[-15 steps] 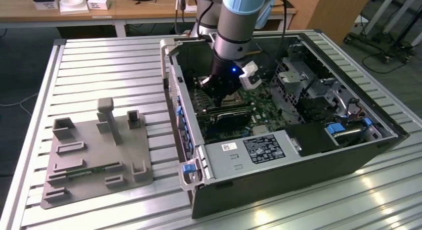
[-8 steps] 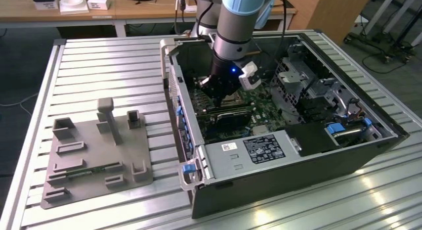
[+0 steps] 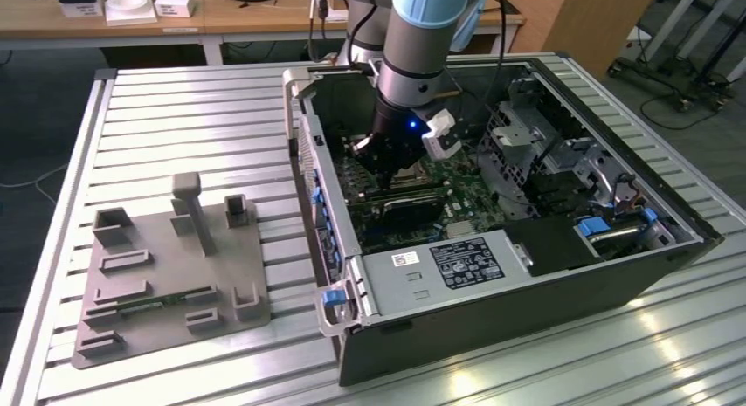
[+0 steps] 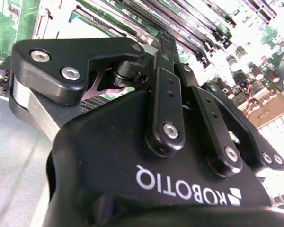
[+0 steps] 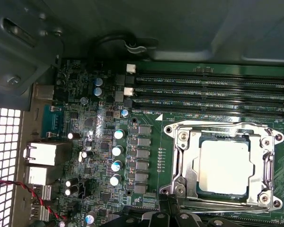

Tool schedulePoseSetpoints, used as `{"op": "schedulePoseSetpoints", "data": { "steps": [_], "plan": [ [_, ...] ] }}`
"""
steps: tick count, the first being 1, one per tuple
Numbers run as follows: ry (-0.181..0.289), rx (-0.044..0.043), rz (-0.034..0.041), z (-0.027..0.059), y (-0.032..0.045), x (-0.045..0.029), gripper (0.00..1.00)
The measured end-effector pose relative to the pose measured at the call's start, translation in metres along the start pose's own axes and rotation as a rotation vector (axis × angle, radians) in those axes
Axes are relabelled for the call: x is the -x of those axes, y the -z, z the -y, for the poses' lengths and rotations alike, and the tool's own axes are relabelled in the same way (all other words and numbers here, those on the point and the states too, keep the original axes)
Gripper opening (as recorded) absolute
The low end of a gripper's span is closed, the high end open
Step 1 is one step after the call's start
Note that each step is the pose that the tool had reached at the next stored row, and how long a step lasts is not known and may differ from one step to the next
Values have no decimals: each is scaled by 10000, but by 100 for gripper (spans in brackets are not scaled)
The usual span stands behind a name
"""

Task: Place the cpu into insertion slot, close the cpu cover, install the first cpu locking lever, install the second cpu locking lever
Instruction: 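Install the second cpu locking lever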

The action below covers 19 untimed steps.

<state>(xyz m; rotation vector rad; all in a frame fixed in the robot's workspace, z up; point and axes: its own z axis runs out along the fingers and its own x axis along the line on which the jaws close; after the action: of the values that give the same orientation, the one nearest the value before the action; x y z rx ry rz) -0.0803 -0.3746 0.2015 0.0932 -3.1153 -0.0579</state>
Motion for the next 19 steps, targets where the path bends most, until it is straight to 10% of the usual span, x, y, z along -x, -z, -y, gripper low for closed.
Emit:
{"op": "schedulePoseSetpoints", "data": {
  "steps": [19],
  "plan": [
    [13, 157, 11, -25, -28, 2, 10]
  ]
}}
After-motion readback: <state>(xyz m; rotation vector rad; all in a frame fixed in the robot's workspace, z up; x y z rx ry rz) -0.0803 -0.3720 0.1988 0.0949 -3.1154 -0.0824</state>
